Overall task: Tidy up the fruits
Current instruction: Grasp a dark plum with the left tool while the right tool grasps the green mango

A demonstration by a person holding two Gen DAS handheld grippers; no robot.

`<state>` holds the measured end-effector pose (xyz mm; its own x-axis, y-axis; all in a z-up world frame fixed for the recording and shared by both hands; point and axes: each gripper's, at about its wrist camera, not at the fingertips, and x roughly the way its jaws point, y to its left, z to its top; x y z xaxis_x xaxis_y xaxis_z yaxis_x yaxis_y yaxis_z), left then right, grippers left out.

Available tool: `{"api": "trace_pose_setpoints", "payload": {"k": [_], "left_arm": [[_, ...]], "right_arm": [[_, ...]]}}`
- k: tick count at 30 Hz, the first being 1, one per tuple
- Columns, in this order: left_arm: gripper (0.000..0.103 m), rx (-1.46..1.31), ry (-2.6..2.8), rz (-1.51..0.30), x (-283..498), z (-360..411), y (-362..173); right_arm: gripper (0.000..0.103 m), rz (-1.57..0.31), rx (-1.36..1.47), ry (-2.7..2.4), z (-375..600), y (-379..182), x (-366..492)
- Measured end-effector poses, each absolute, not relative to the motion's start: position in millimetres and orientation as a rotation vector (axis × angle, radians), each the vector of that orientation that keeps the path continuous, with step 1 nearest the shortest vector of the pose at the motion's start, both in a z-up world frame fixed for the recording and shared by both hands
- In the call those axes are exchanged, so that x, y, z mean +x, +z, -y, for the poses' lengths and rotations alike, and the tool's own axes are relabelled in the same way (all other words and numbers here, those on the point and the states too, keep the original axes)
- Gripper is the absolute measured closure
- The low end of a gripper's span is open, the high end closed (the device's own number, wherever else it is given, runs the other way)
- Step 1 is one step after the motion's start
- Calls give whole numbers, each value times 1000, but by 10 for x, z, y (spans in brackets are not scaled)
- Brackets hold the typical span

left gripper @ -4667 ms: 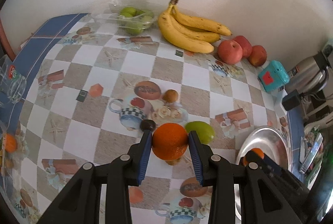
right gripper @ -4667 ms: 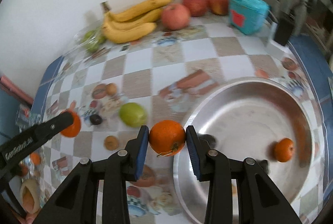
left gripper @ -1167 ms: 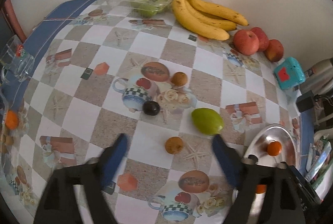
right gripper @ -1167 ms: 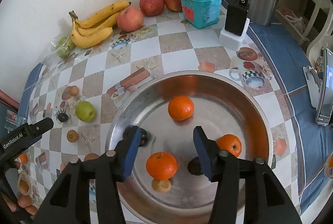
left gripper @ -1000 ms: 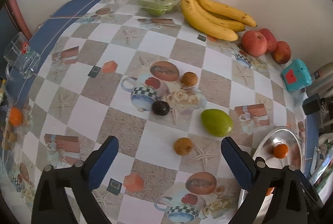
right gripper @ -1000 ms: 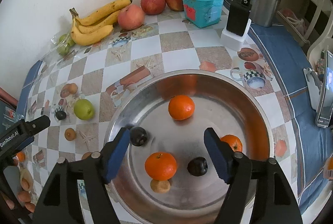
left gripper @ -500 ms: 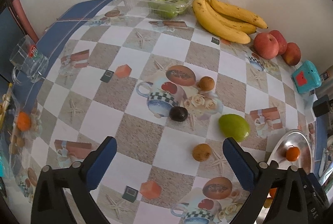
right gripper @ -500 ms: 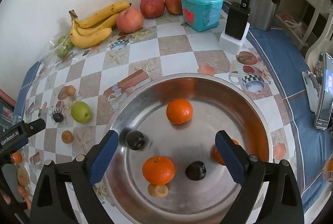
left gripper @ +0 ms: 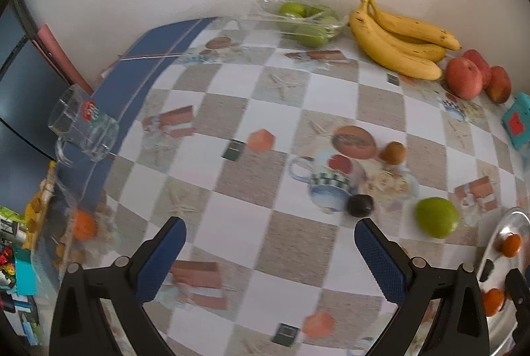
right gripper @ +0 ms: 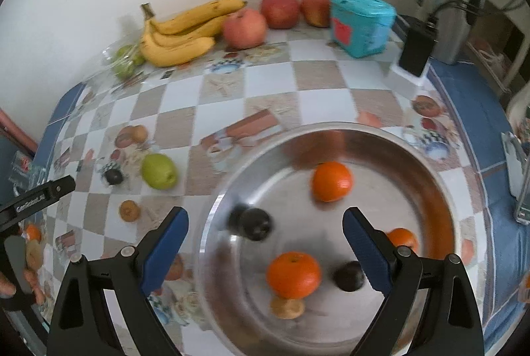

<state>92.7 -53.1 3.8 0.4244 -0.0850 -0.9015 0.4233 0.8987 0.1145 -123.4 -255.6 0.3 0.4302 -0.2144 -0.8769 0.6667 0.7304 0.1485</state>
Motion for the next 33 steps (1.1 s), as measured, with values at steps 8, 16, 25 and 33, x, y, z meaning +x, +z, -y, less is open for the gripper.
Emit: {"api": "trace_pose_setpoints", "payload": {"k": [8,16,25,33], "left_arm": [[0,276,-291,-1099,1075,330,79],[0,204,-273,-1117,1204,173,94],[1,159,-355,-1162,1223,262,-30],[11,121,-481,-1142,1167,484,-75]], "right_arm": [[9,-954,479,-503,2289,84,-982],[9,-939,459,-431,2031,116,-709],[9,-983,448,-407,1862,-52,-452],[9,-1001,463,-442,1952,-216,-364]]}}
